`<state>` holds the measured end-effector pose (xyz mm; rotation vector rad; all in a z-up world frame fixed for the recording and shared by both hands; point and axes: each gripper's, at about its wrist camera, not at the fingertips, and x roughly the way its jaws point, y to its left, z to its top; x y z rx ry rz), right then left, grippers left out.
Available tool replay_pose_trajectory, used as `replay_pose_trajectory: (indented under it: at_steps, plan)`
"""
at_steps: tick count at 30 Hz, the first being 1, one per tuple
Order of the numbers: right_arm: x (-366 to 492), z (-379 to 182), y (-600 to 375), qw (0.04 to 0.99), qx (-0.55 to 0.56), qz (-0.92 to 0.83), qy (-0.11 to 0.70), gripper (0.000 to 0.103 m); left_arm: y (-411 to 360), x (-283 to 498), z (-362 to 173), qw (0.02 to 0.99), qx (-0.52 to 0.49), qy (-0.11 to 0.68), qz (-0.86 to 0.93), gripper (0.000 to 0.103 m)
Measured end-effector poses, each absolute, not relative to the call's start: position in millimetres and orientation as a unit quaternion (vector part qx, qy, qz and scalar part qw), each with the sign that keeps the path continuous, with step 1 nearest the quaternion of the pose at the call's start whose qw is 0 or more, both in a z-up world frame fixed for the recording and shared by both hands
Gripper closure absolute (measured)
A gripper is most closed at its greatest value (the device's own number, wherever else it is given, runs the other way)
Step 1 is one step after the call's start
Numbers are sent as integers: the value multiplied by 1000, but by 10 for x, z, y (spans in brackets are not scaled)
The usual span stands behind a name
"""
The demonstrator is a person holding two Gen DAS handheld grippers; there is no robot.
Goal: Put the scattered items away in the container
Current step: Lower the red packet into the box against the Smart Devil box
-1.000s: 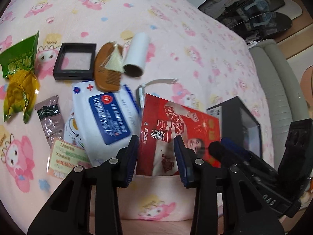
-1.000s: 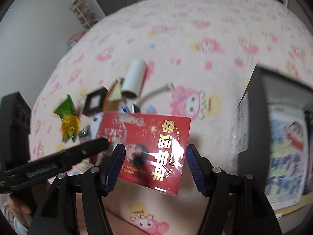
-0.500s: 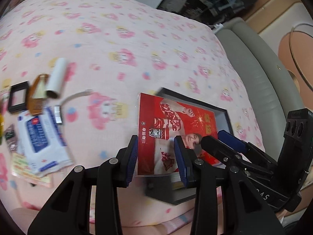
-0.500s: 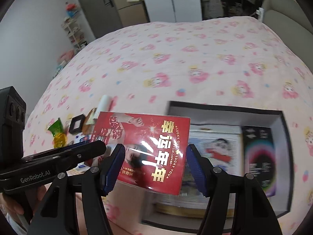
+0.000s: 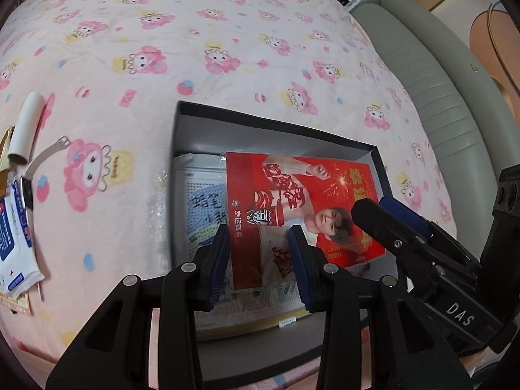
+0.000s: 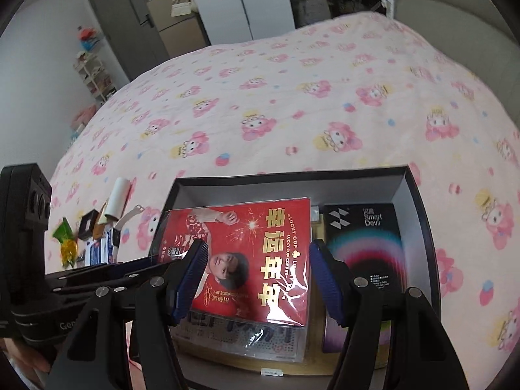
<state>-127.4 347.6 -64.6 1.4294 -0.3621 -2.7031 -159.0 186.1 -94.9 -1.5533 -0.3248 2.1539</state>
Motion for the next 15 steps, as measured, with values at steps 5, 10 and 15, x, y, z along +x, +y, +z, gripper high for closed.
replay_pose_trajectory:
  at_steps: [5,10,15]
  plan:
    - [-1369,-717,3607,28,472,-873,-118,40,2045,-1691,-1056,224,-575,-105,780,67]
    - [-1395,-770,3689,17,476,-872,-115,40,2230,-1745,-1170,220,-583,-90,777,67]
    - [-1415,-853,3800,4,485,-866,-124,40,2348,-1768,-1244,221,-590,-74,773,67]
